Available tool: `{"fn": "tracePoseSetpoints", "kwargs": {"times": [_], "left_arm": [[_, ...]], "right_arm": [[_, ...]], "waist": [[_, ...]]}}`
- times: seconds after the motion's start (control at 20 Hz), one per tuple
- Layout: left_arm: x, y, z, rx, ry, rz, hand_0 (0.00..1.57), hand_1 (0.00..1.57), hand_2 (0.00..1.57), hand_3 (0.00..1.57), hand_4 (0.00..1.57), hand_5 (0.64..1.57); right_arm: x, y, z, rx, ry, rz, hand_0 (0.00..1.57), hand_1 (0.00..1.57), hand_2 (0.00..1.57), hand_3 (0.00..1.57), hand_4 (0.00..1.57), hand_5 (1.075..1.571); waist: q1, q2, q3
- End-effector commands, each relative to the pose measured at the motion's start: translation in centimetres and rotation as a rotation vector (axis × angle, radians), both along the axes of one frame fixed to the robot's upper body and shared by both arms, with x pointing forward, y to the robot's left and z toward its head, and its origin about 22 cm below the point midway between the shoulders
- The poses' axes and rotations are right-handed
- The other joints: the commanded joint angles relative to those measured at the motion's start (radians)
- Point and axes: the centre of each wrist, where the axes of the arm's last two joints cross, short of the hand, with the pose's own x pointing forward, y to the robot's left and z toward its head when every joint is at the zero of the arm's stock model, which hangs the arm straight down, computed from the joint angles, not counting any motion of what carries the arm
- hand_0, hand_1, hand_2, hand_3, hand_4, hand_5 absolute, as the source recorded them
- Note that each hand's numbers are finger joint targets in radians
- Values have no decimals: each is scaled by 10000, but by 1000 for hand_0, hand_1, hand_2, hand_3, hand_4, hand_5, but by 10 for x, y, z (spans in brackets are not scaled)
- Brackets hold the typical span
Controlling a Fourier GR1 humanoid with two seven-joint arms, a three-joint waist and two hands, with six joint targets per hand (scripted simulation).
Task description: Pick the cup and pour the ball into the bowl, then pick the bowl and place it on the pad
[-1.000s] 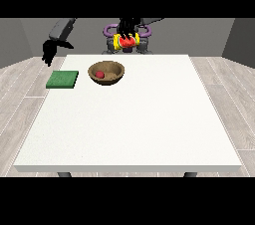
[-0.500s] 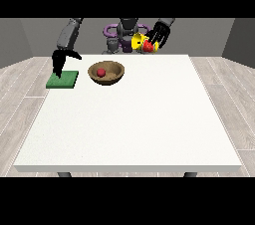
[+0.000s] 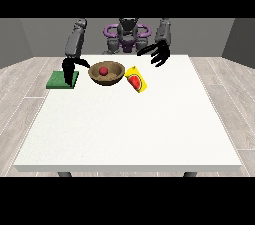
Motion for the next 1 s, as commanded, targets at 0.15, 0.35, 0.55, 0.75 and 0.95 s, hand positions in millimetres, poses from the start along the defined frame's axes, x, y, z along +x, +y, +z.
{"fn": "tracePoseSetpoints", "kwargs": {"times": [0.15, 0.35, 0.55, 0.75, 0.95], "left_arm": [[-5, 29, -36, -1295, 976, -457, 0, 0, 0, 0, 0, 1519], [-17, 29, -59, -1522, 1805, -590, 0, 0, 0, 0, 0, 1531], [-6, 30, -37, -1505, 1090, -471, 0, 0, 0, 0, 0, 1546], [-9, -4, 3, -1202, 283, -1575, 0, 0, 0, 0, 0, 1554], [-10, 5, 12, -1116, 256, -1826, 0, 0, 0, 0, 0, 1557]], "right_arm": [[-13, 23, -29, -231, 788, 528, 0, 0, 0, 0, 111, 1541], [-23, 43, -48, -110, 1747, 331, 0, 0, 0, 0, 0, 1544], [-25, 24, -50, 36, 1307, 183, 0, 0, 0, 0, 193, 1549], [-29, 6, -57, 402, 848, -552, 0, 0, 0, 0, 258, 1549], [-46, 12, -77, 829, 1171, -510, 0, 0, 0, 0, 133, 1531]], "waist": [[-406, -495, 39], [-317, -1413, 40], [-346, -831, 43], [581, 101, 55], [858, 47, 58]]}}
